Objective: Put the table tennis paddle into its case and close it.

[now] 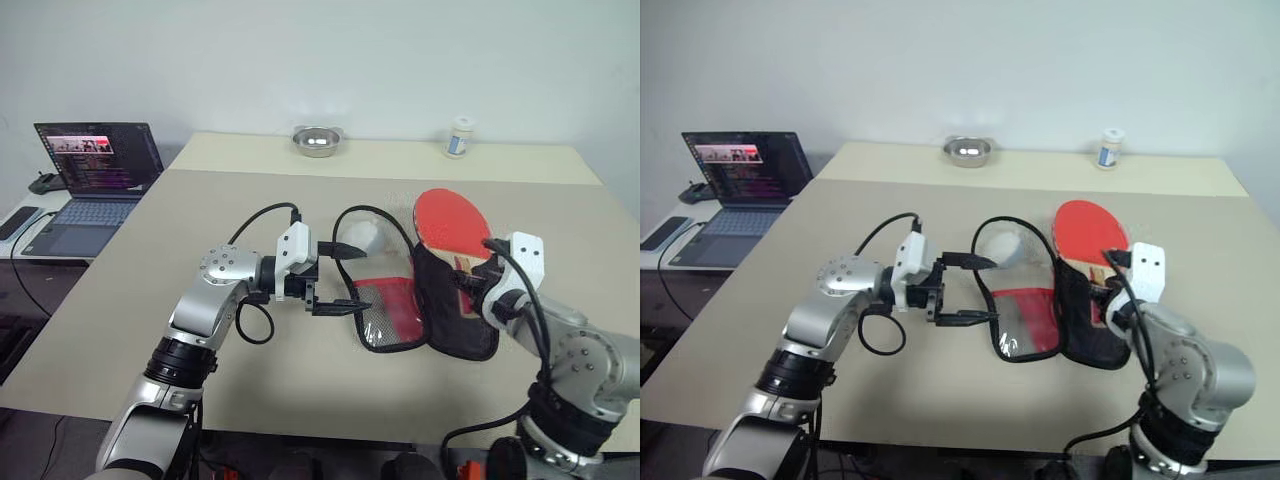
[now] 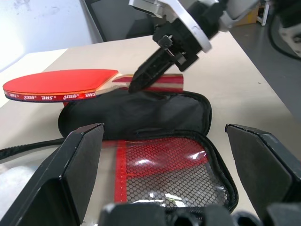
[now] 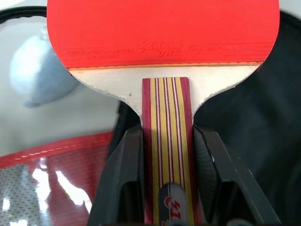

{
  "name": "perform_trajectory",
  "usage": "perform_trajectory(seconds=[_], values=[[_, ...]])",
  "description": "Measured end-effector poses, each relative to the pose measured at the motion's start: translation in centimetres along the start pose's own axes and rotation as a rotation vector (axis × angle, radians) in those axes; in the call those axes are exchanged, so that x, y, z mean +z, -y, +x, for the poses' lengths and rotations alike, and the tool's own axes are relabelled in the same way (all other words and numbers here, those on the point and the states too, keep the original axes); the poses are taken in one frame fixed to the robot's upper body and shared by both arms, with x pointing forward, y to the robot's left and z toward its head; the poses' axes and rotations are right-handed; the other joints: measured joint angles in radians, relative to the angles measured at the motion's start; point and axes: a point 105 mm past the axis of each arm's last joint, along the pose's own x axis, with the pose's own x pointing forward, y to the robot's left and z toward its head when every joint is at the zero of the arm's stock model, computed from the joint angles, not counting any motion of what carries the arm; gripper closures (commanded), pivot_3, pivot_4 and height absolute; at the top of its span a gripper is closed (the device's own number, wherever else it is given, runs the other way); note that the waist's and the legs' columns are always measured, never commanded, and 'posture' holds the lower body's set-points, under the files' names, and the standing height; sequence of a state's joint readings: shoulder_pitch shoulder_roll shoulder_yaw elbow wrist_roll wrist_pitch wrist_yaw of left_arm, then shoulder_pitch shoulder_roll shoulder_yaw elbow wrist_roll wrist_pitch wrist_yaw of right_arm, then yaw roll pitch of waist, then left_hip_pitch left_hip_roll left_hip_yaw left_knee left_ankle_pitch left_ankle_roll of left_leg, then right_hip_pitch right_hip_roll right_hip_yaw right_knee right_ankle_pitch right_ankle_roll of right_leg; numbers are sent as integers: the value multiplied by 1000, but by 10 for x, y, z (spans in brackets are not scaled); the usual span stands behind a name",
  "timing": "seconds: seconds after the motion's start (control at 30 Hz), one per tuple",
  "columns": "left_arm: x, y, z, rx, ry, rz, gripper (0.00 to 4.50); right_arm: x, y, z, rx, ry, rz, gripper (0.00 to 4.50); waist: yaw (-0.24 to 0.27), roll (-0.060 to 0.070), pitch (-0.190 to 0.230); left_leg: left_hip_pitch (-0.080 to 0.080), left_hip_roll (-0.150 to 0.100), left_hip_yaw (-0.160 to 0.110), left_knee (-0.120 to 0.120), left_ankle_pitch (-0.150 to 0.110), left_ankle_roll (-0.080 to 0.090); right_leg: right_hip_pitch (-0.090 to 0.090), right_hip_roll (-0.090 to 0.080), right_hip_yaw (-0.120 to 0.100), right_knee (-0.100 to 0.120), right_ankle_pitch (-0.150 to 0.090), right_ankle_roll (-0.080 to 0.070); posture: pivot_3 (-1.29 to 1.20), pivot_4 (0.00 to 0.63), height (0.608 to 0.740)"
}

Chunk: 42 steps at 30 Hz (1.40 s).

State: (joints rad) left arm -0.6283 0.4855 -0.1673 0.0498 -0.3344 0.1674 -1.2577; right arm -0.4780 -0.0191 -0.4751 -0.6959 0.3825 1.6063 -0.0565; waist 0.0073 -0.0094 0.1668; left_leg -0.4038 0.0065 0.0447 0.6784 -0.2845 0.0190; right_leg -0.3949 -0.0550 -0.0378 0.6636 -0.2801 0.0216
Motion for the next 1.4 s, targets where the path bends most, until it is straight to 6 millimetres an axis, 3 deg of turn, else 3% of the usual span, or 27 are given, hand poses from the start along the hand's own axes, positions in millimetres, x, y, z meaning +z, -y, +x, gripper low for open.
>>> perform_trajectory(seconds=[0.5,1.4], values=[[0,1,1,-3,4,-1,0,-34,15,10,-96,-88,38,3440,-13,0,0,1,1,1,-1,0,0,-1,2,1,2,0,0,0,150,740],[-3,3,2,-1,5,-14,0,-43,19,15,-146,-105,-8,3440,-13,0,0,1,1,0,-1,0,0,-1,1,0,1,0,0,0,150,740]])
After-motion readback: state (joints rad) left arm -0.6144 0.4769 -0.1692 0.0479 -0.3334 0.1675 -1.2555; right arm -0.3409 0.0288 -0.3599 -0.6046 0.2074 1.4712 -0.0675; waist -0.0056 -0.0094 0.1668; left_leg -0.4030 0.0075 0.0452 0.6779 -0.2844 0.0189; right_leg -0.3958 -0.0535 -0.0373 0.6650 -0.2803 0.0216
